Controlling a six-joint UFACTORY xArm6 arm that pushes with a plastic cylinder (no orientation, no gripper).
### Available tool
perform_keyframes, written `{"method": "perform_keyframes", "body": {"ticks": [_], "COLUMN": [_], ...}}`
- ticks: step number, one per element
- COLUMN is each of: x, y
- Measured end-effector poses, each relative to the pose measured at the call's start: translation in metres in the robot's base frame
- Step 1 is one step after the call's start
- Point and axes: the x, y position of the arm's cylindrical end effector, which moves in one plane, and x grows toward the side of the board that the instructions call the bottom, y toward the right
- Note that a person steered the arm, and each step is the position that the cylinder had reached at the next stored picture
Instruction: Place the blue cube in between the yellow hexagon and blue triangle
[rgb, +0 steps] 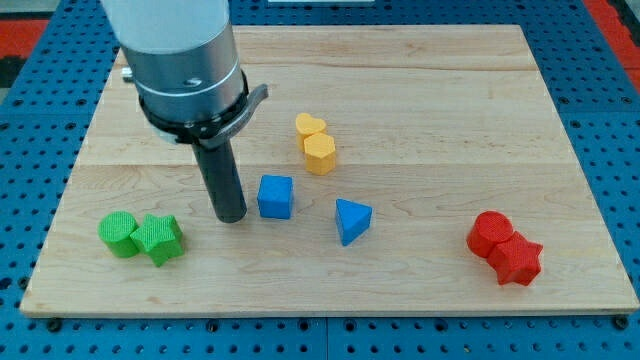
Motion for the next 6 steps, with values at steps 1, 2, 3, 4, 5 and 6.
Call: {"method": "perform_keyframes", "body": {"ticks": [1, 2, 3, 4, 5, 6], "x": [0.0, 0.0, -0.003, -0.008, -0.009, -0.023], "y": [0.0, 0.01, 0.055, 0.083, 0.074, 0.064]}}
